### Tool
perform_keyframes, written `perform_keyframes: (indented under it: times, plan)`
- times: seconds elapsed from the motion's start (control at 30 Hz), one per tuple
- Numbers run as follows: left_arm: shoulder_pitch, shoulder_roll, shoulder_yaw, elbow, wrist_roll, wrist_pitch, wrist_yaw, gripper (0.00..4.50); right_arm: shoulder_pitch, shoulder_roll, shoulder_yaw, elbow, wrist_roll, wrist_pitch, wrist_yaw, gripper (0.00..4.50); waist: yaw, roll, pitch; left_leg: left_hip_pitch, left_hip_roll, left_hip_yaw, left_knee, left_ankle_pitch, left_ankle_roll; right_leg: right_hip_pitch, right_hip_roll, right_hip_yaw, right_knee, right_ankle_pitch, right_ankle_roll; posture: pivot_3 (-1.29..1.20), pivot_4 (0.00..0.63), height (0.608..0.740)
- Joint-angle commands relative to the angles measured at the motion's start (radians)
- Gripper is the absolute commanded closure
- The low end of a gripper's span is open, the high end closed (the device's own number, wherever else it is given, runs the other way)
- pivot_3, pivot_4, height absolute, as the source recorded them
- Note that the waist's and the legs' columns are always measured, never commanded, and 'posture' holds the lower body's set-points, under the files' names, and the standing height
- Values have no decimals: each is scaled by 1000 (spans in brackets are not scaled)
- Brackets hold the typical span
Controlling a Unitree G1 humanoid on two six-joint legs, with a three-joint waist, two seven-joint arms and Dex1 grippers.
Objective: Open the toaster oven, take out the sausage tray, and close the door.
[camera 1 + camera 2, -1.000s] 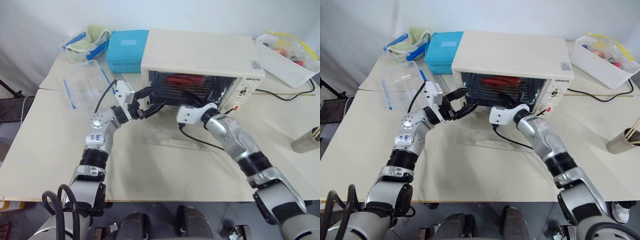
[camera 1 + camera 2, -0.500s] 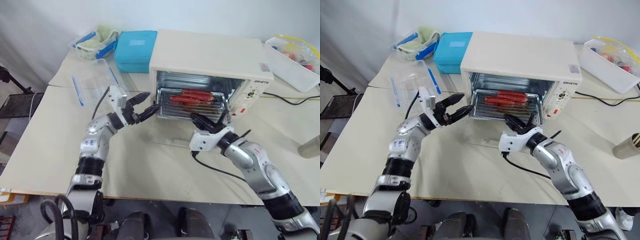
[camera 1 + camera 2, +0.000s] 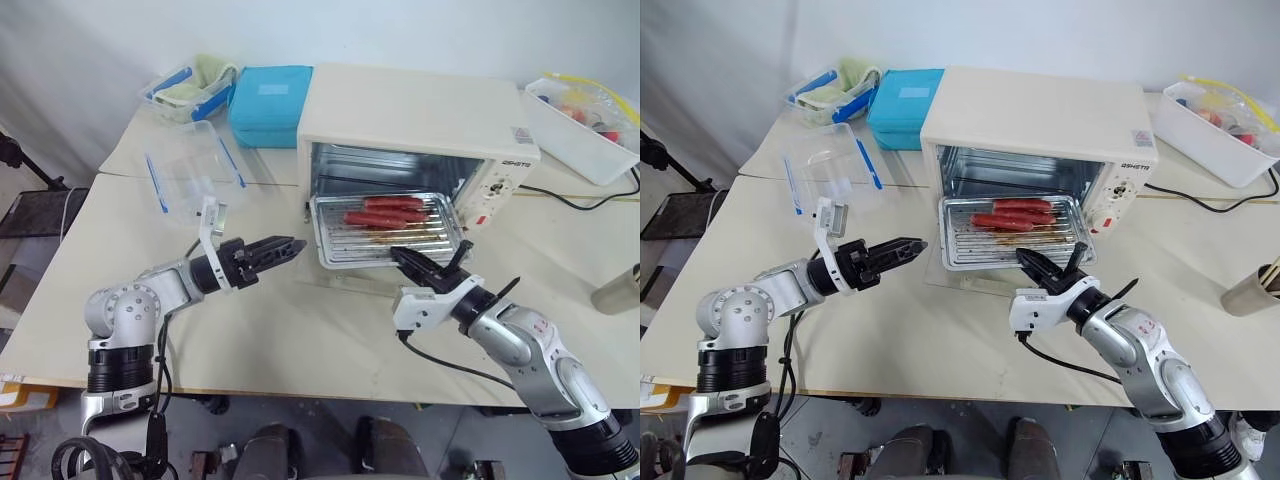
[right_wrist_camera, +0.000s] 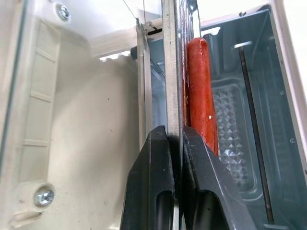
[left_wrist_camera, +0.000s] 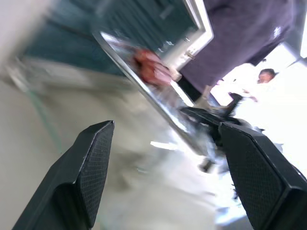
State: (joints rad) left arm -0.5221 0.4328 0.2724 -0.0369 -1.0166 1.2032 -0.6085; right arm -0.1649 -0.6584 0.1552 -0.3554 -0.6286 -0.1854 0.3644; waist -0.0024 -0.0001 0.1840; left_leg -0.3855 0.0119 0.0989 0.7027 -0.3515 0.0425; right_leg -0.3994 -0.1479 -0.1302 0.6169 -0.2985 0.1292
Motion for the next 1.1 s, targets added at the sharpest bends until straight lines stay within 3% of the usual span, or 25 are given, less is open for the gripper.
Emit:
perform_keyframes:
  times: [0.03, 0.37, 0.47, 0.53, 0.57, 0.8, 0.9, 1.0, 1.1]
  plan:
    - [-23, -1, 42, -15, -98, 120, 64, 787, -35, 3, 10, -31, 8, -46, 7, 4340, 0, 0, 0, 0, 0, 0, 0, 0, 0, 0, 0, 0, 0, 0, 0, 0, 150, 740]
    - [-30, -102, 115, 58, -189, 209, 228, 787, -83, 3, 49, 4, 47, -124, 59, 4340, 1, 0, 0, 1, -1, -3, 0, 0, 0, 4, 0, -1, -2, 0, 0, 0, 150, 740]
    - [-21, -130, 127, 68, -198, 221, 281, 1700, -91, 9, 58, 3, 54, -132, 69, 4369, 1, 0, 0, 1, -1, -3, 0, 0, 0, 4, 0, -1, -2, 0, 0, 0, 150, 740]
    - [-19, -141, 132, 69, -208, 226, 300, 1842, -92, 11, 61, 1, 58, -139, 73, 4369, 1, 0, 0, 1, -1, -3, 0, 0, -1, 4, 0, -1, -2, 0, 0, 0, 150, 740]
    - [-20, -151, 140, 75, -223, 236, 318, 2270, -92, 12, 62, 1, 60, -142, 76, 4369, 1, 0, 0, 1, -1, -3, 0, 0, -1, 4, 0, -1, -2, 0, 0, 0, 150, 740]
    - [-20, -192, 187, 102, -319, 266, 445, 4185, -93, 10, 50, 9, 70, -149, 89, 4369, 2, 0, 0, 1, -1, -4, 0, 0, -1, 4, 0, -1, -2, 0, 0, 0, 150, 740]
    - [-32, -217, 213, 141, -409, 269, 556, 4488, -91, 13, 46, 8, 108, -140, 117, 4369, 2, 0, 0, 1, -1, -4, 0, 0, -1, 4, 0, -1, -2, 0, 0, 0, 150, 740]
    - [-32, -221, 209, 174, -549, 243, 691, 4498, -68, 29, 31, -9, 198, -97, 162, 4369, 2, 0, 0, 1, -1, -4, 0, 0, -1, 5, 0, -1, -3, 0, 0, 0, 150, 740]
    - [-4, -195, 176, 183, -779, 153, 843, 4500, -60, 20, 21, -19, 245, -89, 194, 3561, 2, 0, 0, 2, -1, -5, 0, 0, -1, 6, 0, 0, -3, 0, 0, 0, 150, 740]
